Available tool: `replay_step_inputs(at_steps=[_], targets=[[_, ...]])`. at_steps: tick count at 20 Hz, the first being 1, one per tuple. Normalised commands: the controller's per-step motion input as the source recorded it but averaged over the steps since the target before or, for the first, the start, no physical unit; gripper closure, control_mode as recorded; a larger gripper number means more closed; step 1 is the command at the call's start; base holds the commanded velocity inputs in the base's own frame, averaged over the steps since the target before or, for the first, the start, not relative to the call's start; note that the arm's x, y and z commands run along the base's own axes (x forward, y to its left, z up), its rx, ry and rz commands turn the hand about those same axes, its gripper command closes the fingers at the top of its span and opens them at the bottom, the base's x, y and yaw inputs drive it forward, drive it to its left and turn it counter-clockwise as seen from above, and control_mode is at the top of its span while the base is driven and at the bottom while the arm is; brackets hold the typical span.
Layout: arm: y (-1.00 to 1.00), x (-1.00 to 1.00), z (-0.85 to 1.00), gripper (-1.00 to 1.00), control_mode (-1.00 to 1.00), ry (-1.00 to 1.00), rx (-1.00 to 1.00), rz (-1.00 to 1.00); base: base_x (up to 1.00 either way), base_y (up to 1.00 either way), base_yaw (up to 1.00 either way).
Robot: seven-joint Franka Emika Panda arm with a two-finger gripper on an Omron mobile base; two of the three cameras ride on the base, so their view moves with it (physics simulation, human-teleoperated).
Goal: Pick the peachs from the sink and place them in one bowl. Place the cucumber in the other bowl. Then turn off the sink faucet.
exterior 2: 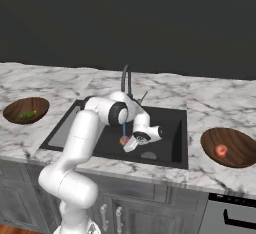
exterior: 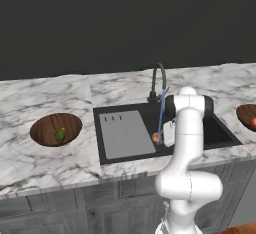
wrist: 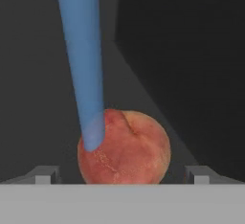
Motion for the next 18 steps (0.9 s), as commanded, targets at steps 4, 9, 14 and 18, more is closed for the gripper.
replay_step_inputs(at_steps=[4,9,14,18], targets=[[0.15,0.26,-0.3,-1.0,-1.0,0.0,0.0,0.0,0.0,0.0,0.0],[0.26,0.17,-0.27,-1.0,-1.0,0.02,0.0,0.0,0.0,0.0,0.0],[0.55,0.14,-0.23,-1.0,-1.0,0.02,0.0,-0.01,0.0,0.0,0.0],[0.73,0.03,-0.21,-1.0,-1.0,0.0,0.0,-0.13,0.0,0.0,0.0]])
